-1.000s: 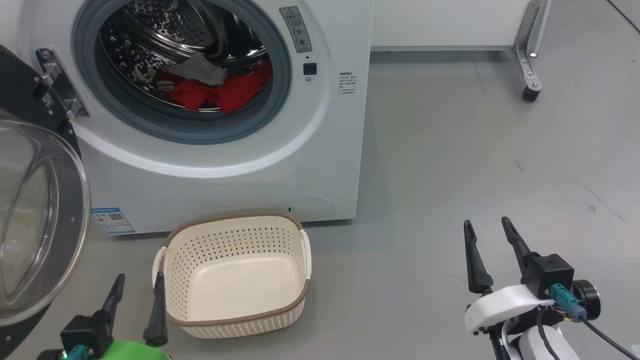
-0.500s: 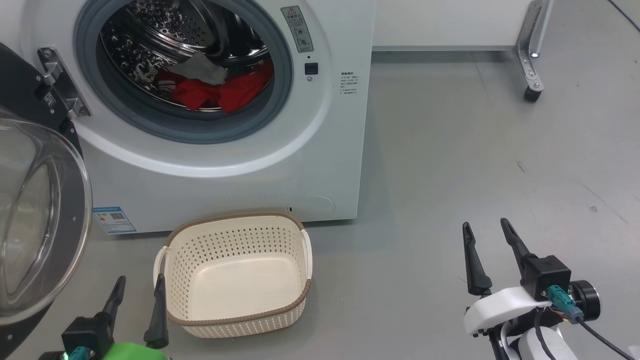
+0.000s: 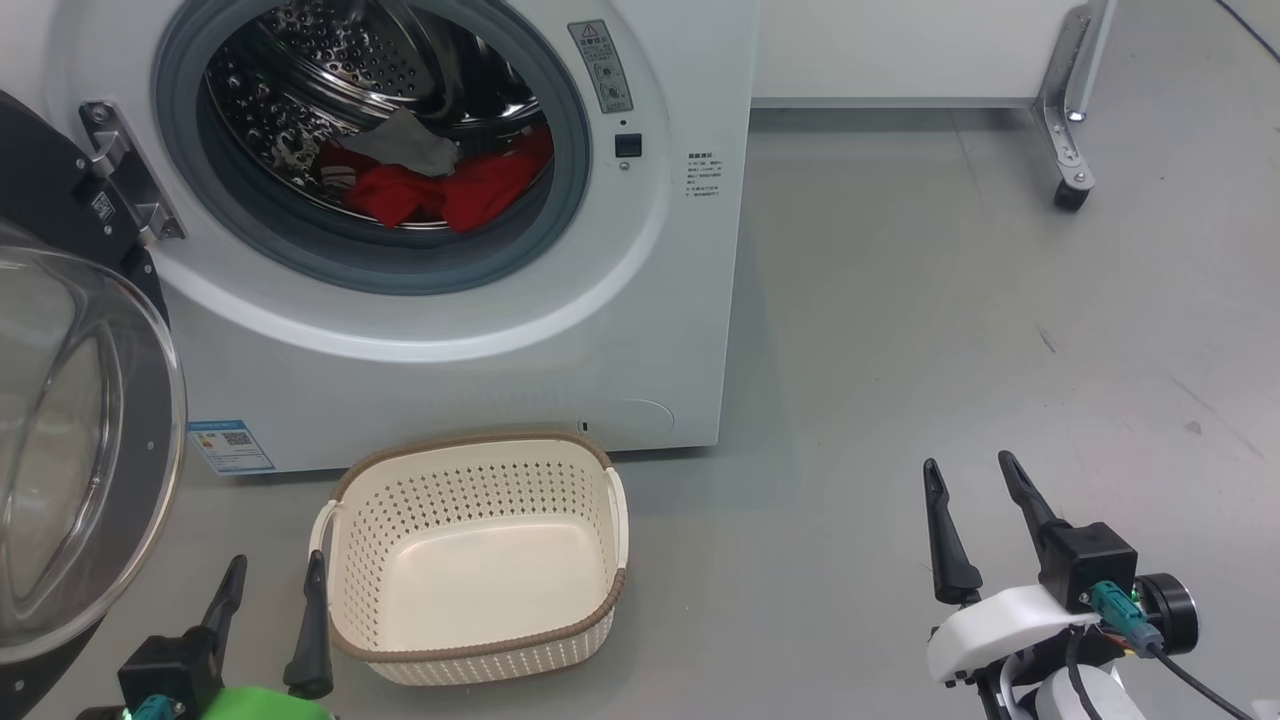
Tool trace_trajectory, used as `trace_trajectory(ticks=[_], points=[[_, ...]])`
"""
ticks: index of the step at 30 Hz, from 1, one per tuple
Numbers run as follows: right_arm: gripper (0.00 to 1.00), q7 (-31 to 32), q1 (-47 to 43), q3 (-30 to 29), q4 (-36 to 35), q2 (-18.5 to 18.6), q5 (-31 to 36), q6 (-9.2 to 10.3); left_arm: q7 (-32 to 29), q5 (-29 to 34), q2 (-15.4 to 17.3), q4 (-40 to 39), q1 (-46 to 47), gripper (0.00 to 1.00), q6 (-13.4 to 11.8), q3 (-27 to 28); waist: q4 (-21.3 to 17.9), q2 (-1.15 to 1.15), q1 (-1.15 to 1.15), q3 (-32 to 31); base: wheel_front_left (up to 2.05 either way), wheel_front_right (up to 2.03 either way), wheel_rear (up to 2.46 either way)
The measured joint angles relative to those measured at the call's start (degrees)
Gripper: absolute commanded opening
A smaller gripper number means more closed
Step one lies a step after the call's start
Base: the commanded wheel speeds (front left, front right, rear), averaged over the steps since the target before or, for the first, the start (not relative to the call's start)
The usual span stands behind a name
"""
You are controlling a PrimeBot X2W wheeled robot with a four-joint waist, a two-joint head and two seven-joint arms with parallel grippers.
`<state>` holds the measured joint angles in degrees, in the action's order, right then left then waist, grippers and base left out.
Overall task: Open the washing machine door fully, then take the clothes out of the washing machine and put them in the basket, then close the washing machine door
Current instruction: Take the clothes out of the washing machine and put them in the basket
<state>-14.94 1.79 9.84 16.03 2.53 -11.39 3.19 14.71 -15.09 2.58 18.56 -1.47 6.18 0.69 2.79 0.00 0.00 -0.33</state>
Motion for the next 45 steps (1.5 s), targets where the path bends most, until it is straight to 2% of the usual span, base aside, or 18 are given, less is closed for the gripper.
trace_trajectory(ticks=[15,19,45], points=[[1.0,0.0,0.0,0.07,0.23,-0.02,0.0,-0.01,0.0,0.01,-0.1,-0.43,0.02,1.0,0.08,1.31,-0.05,0.0,0.0,0.44,0.95,-0.95,0.0],[1.0,0.0,0.0,0.07,0.24,-0.03,0.0,-0.01,0.0,0.19,-0.13,-0.89,0.03,1.0,-0.62,1.7,-0.05,0.0,0.0,0.61,1.1,-1.1,0.0],[1.0,0.0,0.03,0.78,0.29,-0.03,0.0,0.0,0.0,-1.38,-0.14,-0.7,0.02,1.0,-0.58,-0.74,0.22,0.0,0.0,1.63,0.49,-0.49,0.0]])
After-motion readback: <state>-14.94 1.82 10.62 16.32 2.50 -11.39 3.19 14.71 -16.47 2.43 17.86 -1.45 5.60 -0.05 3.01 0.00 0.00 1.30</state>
